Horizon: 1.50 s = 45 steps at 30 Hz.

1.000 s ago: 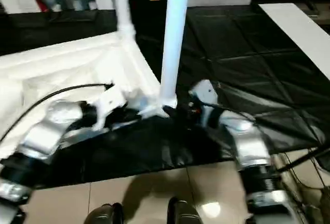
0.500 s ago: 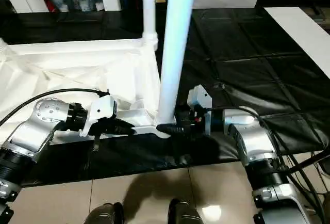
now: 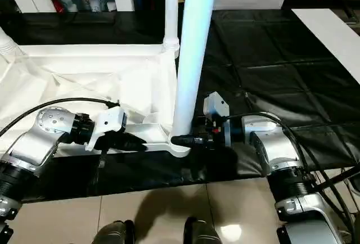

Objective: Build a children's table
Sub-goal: Rotate leg to tighten

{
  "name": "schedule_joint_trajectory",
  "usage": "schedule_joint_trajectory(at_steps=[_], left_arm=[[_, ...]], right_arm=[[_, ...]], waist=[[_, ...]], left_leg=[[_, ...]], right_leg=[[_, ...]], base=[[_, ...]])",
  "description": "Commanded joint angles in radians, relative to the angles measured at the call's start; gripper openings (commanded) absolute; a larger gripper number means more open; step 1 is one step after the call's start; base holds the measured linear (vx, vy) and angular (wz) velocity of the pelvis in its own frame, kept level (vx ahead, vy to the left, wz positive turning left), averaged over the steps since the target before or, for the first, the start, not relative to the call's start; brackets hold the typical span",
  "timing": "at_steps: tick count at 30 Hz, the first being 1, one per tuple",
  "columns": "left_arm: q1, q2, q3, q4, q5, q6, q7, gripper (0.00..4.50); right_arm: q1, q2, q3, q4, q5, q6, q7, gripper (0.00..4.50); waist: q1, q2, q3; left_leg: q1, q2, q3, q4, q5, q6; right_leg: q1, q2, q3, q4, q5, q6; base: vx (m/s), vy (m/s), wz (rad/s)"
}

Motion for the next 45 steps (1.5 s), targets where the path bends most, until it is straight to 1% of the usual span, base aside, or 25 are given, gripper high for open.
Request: schedule_joint_trajectory(at_steps=[1, 5, 6, 8, 10, 12, 13, 14, 16, 18, 19, 21, 22, 23, 24, 25, 27, 28, 30, 32, 34, 35, 38, 40, 45], left_arm=[[-0.006, -0.008, -0.020, -0.028, -0.015, 0.012, -0.017, 0.00], [0.000, -0.037, -0.001, -0.052, -0.022, 0.066, 0.045, 0.00], [0.000, -0.048, 0.005, -0.057, -0.019, 0.083, 0.072, 0.00], [-0.002, -0.080, 0.019, -0.070, -0.014, 0.136, 0.138, 0.00], [-0.012, -0.125, 0.029, -0.087, 0.002, 0.197, 0.224, 0.00], [-0.025, -0.167, 0.037, -0.095, 0.017, 0.244, 0.298, 0.00], [-0.034, -0.193, 0.042, -0.096, 0.023, 0.267, 0.339, 0.00], [-0.043, -0.216, 0.049, -0.093, 0.032, 0.285, 0.381, 0.00], [-0.066, -0.278, 0.067, -0.081, 0.060, 0.324, 0.498, 0.00], [-0.074, -0.312, 0.076, -0.084, 0.072, 0.356, 0.562, 0.00], [-0.078, -0.331, 0.077, -0.086, 0.081, 0.369, 0.595, 0.00], [-0.081, -0.355, 0.077, -0.091, 0.096, 0.386, 0.634, 0.00], [-0.085, -0.391, 0.078, -0.098, 0.120, 0.404, 0.691, 0.00], [-0.085, -0.398, 0.075, -0.103, 0.124, 0.406, 0.697, 0.00], [-0.083, -0.409, 0.068, -0.113, 0.124, 0.403, 0.696, 0.00], [-0.081, -0.412, 0.065, -0.119, 0.122, 0.401, 0.692, 0.00], [-0.073, -0.406, 0.052, -0.138, 0.115, 0.410, 0.666, 0.00], [-0.066, -0.391, 0.044, -0.147, 0.112, 0.402, 0.642, 0.00], [-0.061, -0.379, 0.039, -0.153, 0.110, 0.397, 0.630, 0.00], [-0.047, -0.342, 0.033, -0.159, 0.107, 0.380, 0.594, 0.00], [-0.040, -0.317, 0.035, -0.156, 0.110, 0.360, 0.568, 0.00], [-0.039, -0.316, 0.035, -0.156, 0.110, 0.359, 0.567, 0.00], [-0.024, -0.253, 0.035, -0.138, 0.100, 0.299, 0.483, 0.00], [-0.021, -0.225, 0.032, -0.124, 0.096, 0.253, 0.446, 0.00], [-0.005, -0.159, 0.027, -0.103, 0.058, 0.159, 0.326, 0.00]], right_arm=[[0.030, -0.007, 0.018, -0.043, 0.036, 0.043, 0.025, 2.03], [0.077, 0.019, 0.013, -0.114, 0.053, 0.120, -0.037, 2.01], [0.087, 0.031, 0.013, -0.128, 0.050, 0.138, -0.068, 2.01], [0.106, 0.070, 0.008, -0.153, 0.033, 0.152, -0.153, 2.01], [0.112, 0.131, 0.000, -0.158, -0.015, 0.175, -0.301, 2.01], [0.117, 0.176, -0.001, -0.169, -0.029, 0.189, -0.374, 2.01], [0.116, 0.207, -0.007, -0.173, -0.033, 0.208, -0.426, 2.01], [0.113, 0.236, -0.017, -0.170, -0.040, 0.222, -0.481, 2.00], [0.098, 0.311, -0.048, -0.146, -0.068, 0.243, -0.640, 2.00], [0.090, 0.354, -0.066, -0.136, -0.085, 0.255, -0.734, 2.00], [0.084, 0.382, -0.078, -0.122, -0.096, 0.251, -0.792, 2.00], [0.074, 0.417, -0.089, -0.104, -0.111, 0.246, -0.861, 2.00], [0.058, 0.468, -0.102, -0.074, -0.129, 0.223, -0.943, 2.00], [0.055, 0.478, -0.098, -0.070, -0.135, 0.212, -0.952, 2.00], [0.053, 0.495, -0.092, -0.074, -0.131, 0.201, -0.946, 2.56], [0.054, 0.500, -0.089, -0.078, -0.127, 0.200, -0.939, 2.70], [0.055, 0.496, -0.081, -0.090, -0.124, 0.197, -0.909, 2.76], [0.057, 0.479, -0.081, -0.095, -0.123, 0.193, -0.888, 3.06], [0.059, 0.467, -0.083, -0.100, -0.124, 0.191, -0.880, 3.16], [0.070, 0.408, -0.084, -0.107, -0.133, 0.164, -0.831, 3.23], [0.078, 0.352, -0.088, -0.110, -0.127, 0.143, -0.764, 3.51], [0.078, 0.349, -0.088, -0.110, -0.127, 0.142, -0.760, 3.60], [0.081, 0.238, -0.114, -0.109, -0.105, 0.113, -0.633, 3.89], [0.078, 0.198, -0.122, -0.109, -0.094, 0.111, -0.578, 3.99], [0.076, 0.099, -0.112, -0.122, -0.059, 0.114, -0.410, 3.99]], waist=[[-0.004, -0.004, -0.086], [0.001, 0.002, -0.084], [0.001, 0.000, -0.085], [-0.001, 0.000, -0.081], [-0.008, 0.000, -0.077], [-0.014, -0.002, -0.075], [-0.024, -0.004, -0.074], [-0.028, -0.004, -0.073], [-0.035, -0.004, -0.074], [-0.040, -0.004, -0.073], [-0.045, -0.005, -0.074], [-0.052, -0.003, -0.072], [-0.052, -0.002, -0.073], [-0.058, -0.003, -0.074], [-0.058, -0.002, -0.074], [-0.058, -0.001, -0.076], [-0.058, -0.001, -0.077], [-0.057, 0.000, -0.080], [-0.057, 0.000, -0.083], [-0.054, 0.002, -0.086], [-0.053, -0.001, -0.088], [-0.052, -0.001, -0.089], [-0.047, -0.001, -0.091], [-0.044, 0.002, -0.087], [-0.039, 0.002, -0.085]], left_leg=[[0.021, 0.042, -0.007, -0.067, -0.173, 0.093], [0.021, 0.043, -0.007, -0.068, -0.168, 0.093], [0.021, 0.043, -0.008, -0.068, -0.173, 0.088], [0.023, 0.040, -0.009, -0.069, -0.203, 0.076], [0.024, 0.036, -0.013, -0.071, -0.229, 0.050], [0.025, 0.033, -0.015, -0.072, -0.245, 0.039], [0.020, 0.028, -0.018, -0.071, -0.256, 0.037], [0.018, 0.028, -0.018, -0.072, -0.253, 0.037], [0.024, 0.026, -0.018, -0.069, -0.264, 0.038], [0.023, 0.023, -0.019, -0.068, -0.272, 0.037], [0.025, 0.020, -0.019, -0.066, -0.274, 0.039], [0.019, 0.021, -0.020, -0.069, -0.273, 0.043], [0.020, 0.023, -0.021, -0.070, -0.275, 0.041], [0.019, 0.021, -0.021, -0.069, -0.282, 0.042], [0.020, 0.021, -0.021, -0.070, -0.283, 0.047], [0.018, 0.022, -0.021, -0.070, -0.278, 0.055], [0.015, 0.024, -0.021, -0.072, -0.269, 0.062], [0.012, 0.027, -0.020, -0.073, -0.248, 0.070], [0.010, 0.028, -0.018, -0.072, -0.225, 0.080], [0.011, 0.028, -0.015, -0.069, -0.199, 0.089], [0.007, 0.027, -0.012, -0.065, -0.164, 0.107], [0.007, 0.026, -0.011, -0.065, -0.160, 0.111], [0.007, 0.028, -0.010, -0.063, -0.140, 0.126], [0.009, 0.030, -0.009, -0.063, -0.151, 0.131], [0.016, 0.036, -0.010, -0.066, -0.182, 0.111]], right_leg=[[0.065, -0.076, 0.050, -0.066, -0.377, -0.183], [0.063, -0.076, 0.052, -0.066, -0.364, -0.188], [0.063, -0.075, 0.051, -0.068, -0.368, -0.185], [0.061, -0.077, 0.049, -0.074, -0.419, -0.176], [0.058, -0.078, 0.047, -0.083, -0.498, -0.146], [0.058, -0.079, 0.044, -0.090, -0.548, -0.126], [0.061, -0.080, 0.041, -0.097, -0.594, -0.096], [0.061, -0.078, 0.041, -0.097, -0.596, -0.090], [0.052, -0.077, 0.039, -0.104, -0.610, -0.080], [0.051, -0.076, 0.036, -0.107, -0.629, -0.075], [0.048, -0.076, 0.034, -0.113, -0.647, -0.061], [0.050, -0.075, 0.034, -0.111, -0.632, -0.056], [0.049, -0.076, 0.034, -0.110, -0.626, -0.058], [0.047, -0.073, 0.033, -0.110, -0.619, -0.059], [0.048, -0.075, 0.034, -0.111, -0.608, -0.056], [0.050, -0.073, 0.035, -0.109, -0.583, -0.058], [0.052, -0.073, 0.037, -0.103, -0.545, -0.066], [0.056, -0.073, 0.040, -0.095, -0.483, -0.087], [0.060, -0.074, 0.044, -0.087, -0.423, -0.112], [0.063, -0.074, 0.045, -0.081, -0.365, -0.138], [0.069, -0.073, 0.048, -0.073, -0.302, -0.166], [0.070, -0.073, 0.048, -0.072, -0.294, -0.172], [0.074, -0.073, 0.046, -0.069, -0.277, -0.184], [0.071, -0.072, 0.046, -0.072, -0.292, -0.189], [0.068, -0.072, 0.046, -0.074, -0.350, -0.182]], base=[[0.000, 0.000, 0.00], [0.000, 0.000, 0.00], [0.000, 0.000, 0.00], [0.000, 0.000, 0.00], [0.000, 0.000, 0.00], [0.000, 0.000, 0.00], [0.000, 0.000, 0.00], [0.000, 0.000, 0.00], [0.000, 0.000, 0.00], [0.000, 0.000, 0.00], [0.000, 0.000, 0.00], [0.000, 0.000, 0.00], [0.000, 0.000, 0.00], [0.000, 0.000, 0.00], [0.000, 0.000, 0.00], [0.000, 0.000, 0.00], [0.000, 0.000, 0.00], [0.000, 0.000, 0.00], [0.000, 0.000, 0.00], [0.000, 0.000, 0.00], [0.000, 0.000, 0.00], [0.000, 0.000, 0.00], [0.000, 0.000, 0.00], [0.000, 0.000, 0.00], [0.000, 0.000, 0.00]])
